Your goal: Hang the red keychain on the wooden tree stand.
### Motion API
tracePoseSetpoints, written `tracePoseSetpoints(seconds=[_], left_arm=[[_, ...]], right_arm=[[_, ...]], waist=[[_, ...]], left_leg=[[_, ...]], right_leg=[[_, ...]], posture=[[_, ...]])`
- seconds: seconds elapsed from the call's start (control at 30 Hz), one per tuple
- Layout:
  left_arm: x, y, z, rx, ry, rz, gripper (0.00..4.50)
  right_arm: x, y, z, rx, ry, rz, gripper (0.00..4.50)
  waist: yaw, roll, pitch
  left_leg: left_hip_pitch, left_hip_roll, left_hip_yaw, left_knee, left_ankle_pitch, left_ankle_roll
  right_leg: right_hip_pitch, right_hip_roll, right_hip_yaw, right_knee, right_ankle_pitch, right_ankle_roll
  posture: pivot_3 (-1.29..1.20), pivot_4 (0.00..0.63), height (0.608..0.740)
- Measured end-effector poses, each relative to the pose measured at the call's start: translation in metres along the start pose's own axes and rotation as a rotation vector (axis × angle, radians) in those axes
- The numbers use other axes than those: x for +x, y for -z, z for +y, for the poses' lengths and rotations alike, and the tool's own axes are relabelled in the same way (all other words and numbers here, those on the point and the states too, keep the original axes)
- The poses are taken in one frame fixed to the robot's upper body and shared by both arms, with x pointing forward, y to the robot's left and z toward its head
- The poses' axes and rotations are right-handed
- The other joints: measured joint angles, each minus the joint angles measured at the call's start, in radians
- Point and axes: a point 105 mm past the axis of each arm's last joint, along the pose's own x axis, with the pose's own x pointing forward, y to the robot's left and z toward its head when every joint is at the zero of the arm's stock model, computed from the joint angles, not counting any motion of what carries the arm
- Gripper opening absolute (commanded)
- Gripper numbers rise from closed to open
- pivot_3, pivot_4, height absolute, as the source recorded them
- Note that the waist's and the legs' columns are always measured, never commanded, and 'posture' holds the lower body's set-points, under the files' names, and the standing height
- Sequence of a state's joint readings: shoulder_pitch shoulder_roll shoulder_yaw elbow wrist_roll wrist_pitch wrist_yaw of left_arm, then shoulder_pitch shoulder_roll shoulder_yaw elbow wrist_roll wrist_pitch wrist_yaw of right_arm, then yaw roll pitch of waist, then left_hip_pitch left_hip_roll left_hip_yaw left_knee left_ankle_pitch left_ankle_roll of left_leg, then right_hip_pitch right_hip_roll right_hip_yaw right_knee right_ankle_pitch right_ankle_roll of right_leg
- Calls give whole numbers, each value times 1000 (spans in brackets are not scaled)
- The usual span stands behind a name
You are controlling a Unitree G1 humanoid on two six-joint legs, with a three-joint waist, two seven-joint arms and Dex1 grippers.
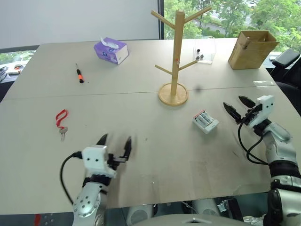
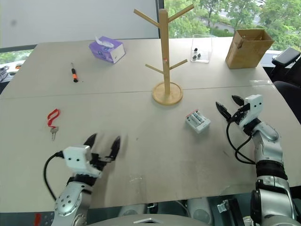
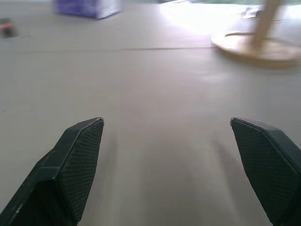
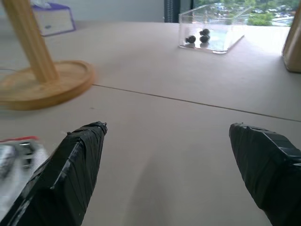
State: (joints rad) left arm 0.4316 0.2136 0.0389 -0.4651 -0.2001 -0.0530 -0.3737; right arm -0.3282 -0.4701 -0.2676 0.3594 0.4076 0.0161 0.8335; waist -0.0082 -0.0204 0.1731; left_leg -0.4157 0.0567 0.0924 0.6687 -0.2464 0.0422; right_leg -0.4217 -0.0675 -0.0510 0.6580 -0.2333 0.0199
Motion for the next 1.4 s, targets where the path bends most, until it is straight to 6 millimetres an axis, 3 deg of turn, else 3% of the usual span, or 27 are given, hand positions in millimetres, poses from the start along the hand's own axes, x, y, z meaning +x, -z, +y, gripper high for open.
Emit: tracePoseSetpoints(seconds=[0.1,0.2,0.47,0.73,1.13,1.4], left_arm=[[6,-7,-18,32,164,-32,4471],[15,-11,-29,89,368,-72,4471],[28,-10,-42,101,582,-135,4471],[26,5,-54,89,711,-123,4471],[33,-4,-54,87,659,-149,4471],[33,-13,-55,79,620,-154,4471]], right_arm=[[-6,-6,17,21,-54,5,4500],[-13,-9,49,23,-127,26,4500],[-18,8,86,57,-125,82,4500],[-21,21,84,20,-67,95,4500],[-19,42,93,35,-102,144,4500],[-9,44,92,-30,-124,144,4500]], waist=[[-6,1,0],[-2,1,-1],[-2,1,-1],[-1,1,-1],[-1,1,-1],[-4,0,-2]], left_leg=[[0,1,1,0,0,0],[0,1,-1,0,0,0],[0,0,0,0,0,0],[0,0,0,0,0,0],[0,0,0,0,0,0],[1,0,0,1,0,0]], right_leg=[[0,0,1,0,0,0],[0,1,-1,0,-2,3],[0,0,0,0,-2,3],[0,0,0,0,-3,3],[0,0,0,0,-2,4],[1,1,0,0,-2,4]], posture=[[0,150,740],[0,150,740],[0,150,740],[0,150,740],[0,150,740],[0,150,740]])
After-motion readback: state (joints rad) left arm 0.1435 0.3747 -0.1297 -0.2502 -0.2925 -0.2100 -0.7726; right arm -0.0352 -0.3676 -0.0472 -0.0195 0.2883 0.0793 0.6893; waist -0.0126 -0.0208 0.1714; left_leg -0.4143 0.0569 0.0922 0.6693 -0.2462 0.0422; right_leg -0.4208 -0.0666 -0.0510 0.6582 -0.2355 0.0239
